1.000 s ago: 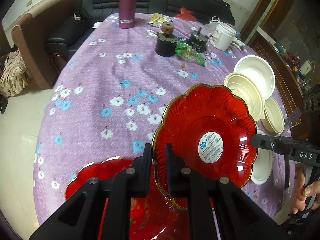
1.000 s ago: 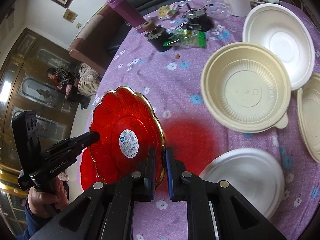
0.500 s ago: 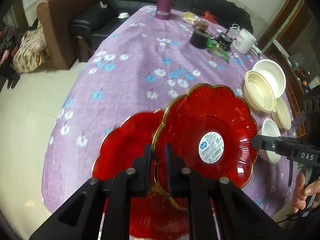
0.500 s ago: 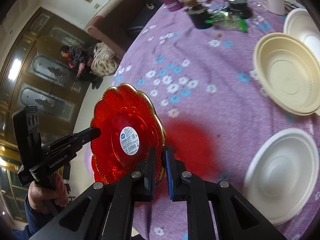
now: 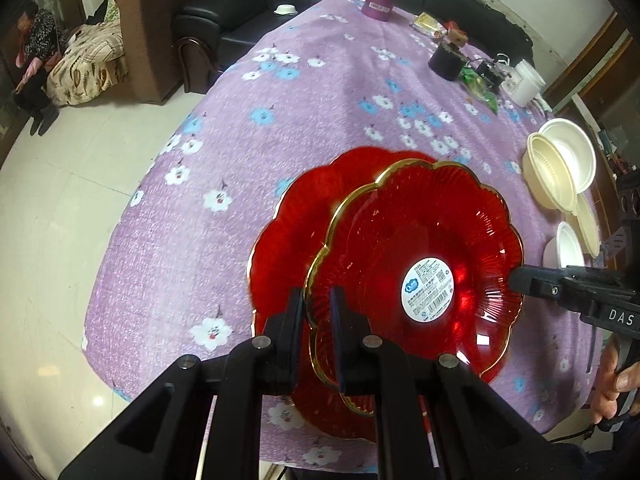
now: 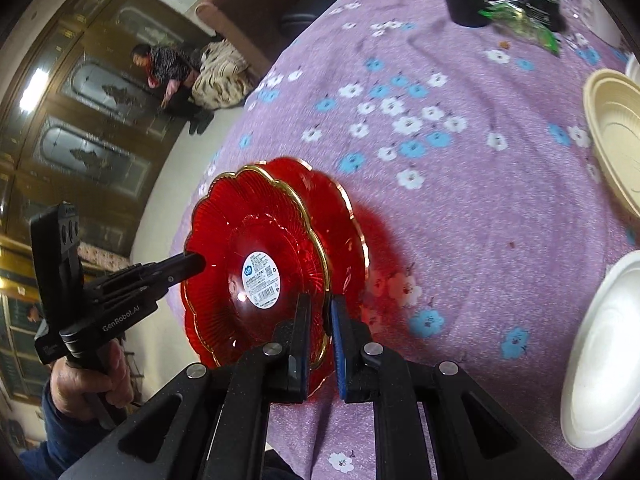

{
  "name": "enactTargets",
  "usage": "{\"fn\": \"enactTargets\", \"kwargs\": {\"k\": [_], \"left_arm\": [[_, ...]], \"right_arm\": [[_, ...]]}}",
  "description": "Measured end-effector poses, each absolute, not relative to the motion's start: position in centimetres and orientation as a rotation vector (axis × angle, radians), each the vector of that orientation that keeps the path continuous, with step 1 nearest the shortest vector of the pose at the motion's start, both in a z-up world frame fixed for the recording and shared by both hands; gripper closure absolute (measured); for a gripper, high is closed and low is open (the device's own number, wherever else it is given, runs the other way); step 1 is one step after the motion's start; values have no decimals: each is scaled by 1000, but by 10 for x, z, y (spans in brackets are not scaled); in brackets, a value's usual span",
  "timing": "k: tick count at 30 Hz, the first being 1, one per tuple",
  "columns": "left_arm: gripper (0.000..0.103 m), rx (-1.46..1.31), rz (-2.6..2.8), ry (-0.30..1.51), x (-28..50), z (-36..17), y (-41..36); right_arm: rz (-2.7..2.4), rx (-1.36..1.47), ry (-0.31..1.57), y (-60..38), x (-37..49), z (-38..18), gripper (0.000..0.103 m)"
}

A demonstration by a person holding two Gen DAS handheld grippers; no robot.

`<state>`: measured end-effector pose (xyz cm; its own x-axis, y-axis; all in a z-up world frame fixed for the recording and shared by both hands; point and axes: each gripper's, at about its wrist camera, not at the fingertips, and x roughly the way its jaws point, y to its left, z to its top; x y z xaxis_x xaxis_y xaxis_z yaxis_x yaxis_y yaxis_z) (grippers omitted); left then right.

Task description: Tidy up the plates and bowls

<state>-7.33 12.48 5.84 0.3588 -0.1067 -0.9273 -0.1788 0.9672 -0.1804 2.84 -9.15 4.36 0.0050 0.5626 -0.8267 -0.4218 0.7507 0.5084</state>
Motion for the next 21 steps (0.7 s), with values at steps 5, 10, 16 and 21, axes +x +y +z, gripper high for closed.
{"fn": "enactTargets", "kwargs": {"k": [5,10,16,21], "left_arm": [[92,-223,65,1203,-73,53,121],[91,-200,73,1208,-67,45,121],[90,-142,86,1203,-65,40,115],[87,-104,92,1189,-65,39,112]], "right_arm": [[758,62,1363,-79,27,33,92],[740,33,1362,-71,30,26,91],[721,-8,1339,-63,33,23,91],[703,-43,1315,-55,32,25,91]]}}
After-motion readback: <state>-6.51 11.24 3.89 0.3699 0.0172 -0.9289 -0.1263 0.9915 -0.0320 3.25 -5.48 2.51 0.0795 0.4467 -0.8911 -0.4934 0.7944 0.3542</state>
